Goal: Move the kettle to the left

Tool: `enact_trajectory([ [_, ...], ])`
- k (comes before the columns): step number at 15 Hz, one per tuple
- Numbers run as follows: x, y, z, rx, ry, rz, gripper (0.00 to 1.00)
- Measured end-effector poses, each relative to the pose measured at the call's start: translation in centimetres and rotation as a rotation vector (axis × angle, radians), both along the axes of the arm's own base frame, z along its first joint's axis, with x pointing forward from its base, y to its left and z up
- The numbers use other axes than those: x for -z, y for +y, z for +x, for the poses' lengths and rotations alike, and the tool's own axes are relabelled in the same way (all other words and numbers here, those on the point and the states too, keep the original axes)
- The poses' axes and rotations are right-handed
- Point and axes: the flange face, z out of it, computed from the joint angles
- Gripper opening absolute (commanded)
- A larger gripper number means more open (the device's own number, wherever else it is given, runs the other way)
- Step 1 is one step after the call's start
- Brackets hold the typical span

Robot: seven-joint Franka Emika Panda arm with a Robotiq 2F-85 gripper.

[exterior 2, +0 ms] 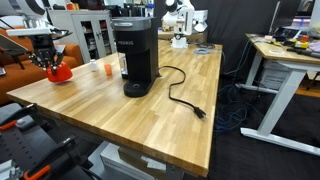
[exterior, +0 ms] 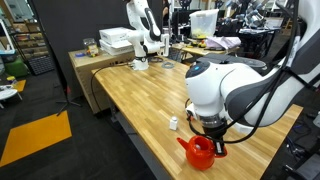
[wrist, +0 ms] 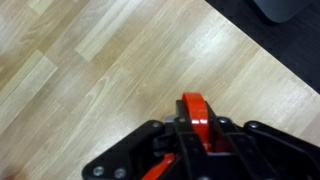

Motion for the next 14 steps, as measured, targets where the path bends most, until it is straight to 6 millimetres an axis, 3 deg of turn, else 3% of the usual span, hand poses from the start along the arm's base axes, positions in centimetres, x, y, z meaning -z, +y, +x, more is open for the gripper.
enact_trajectory([
  [14, 0.02, 0.67, 0.05, -0.007, 0.02, 0.013, 0.04],
])
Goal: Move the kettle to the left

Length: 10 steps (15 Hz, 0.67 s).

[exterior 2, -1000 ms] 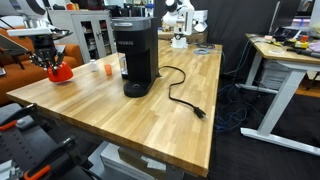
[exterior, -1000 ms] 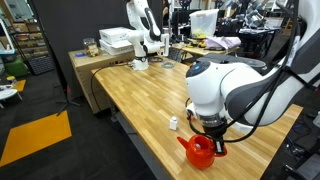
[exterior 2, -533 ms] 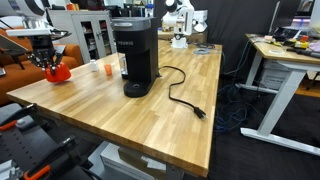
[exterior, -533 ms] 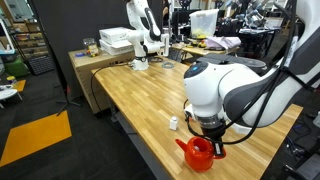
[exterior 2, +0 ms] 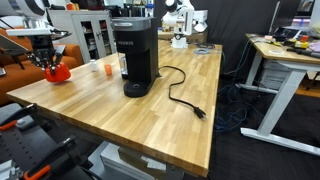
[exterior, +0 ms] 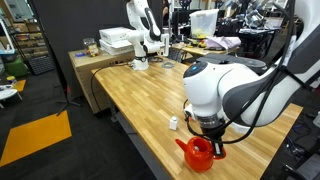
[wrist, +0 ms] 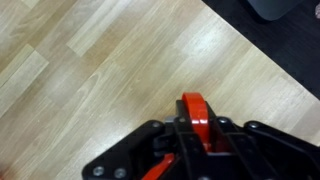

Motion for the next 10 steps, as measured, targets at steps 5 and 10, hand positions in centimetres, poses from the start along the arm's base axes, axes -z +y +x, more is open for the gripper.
enact_trajectory([
  [5, -0.25, 0.15, 0.38, 0.005, -0.005, 0.005, 0.43],
  [10, 0.14, -0.09, 0.35, 0.008, 0.01, -0.013, 0.74],
])
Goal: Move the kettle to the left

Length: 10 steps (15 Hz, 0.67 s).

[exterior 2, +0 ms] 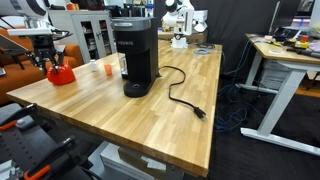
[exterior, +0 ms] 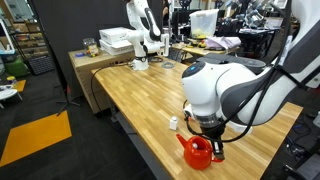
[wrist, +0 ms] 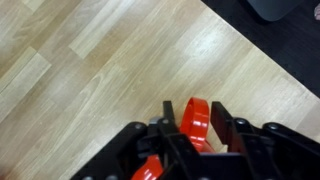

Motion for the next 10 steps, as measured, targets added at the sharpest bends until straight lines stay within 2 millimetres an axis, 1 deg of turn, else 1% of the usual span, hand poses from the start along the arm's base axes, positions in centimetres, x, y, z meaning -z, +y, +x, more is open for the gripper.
enact_trajectory([
  [3, 0.73, 0.04, 0.02, 0.004, 0.016, -0.007, 0.96],
  [4, 0.93, 0.07, 0.07, 0.006, 0.019, -0.008, 0.99],
  [10, 0.95, -0.01, 0.47, 0.015, 0.016, -0.009, 1.0],
])
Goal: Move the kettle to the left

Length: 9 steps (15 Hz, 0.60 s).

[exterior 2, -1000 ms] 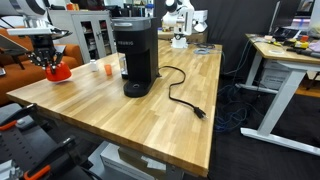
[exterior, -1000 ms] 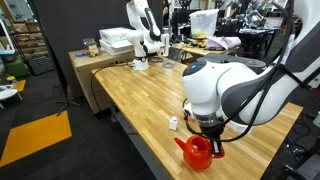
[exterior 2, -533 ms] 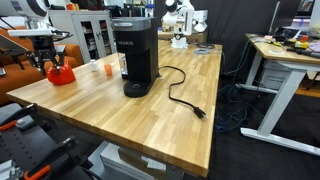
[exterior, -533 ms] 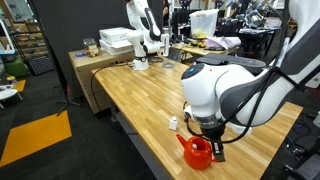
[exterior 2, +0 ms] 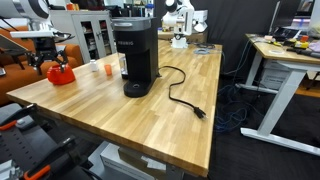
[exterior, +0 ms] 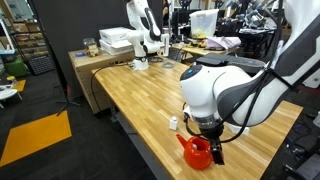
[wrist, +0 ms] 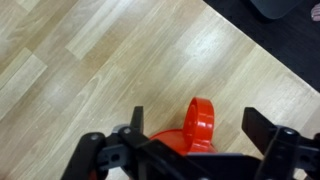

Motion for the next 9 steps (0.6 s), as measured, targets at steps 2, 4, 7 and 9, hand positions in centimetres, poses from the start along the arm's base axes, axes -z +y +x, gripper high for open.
enact_trajectory([
  [2, -0.6, -0.1, 0.2, 0.003, -0.013, 0.002, 1.0],
  [4, -1.7, -0.3, 0.2, 0.002, -0.033, 0.002, 1.0],
  [7, -4.3, -1.0, -0.4, -0.003, -0.072, 0.004, 1.0],
  [9, -6.6, -1.9, -1.3, -0.001, -0.104, 0.001, 1.0],
])
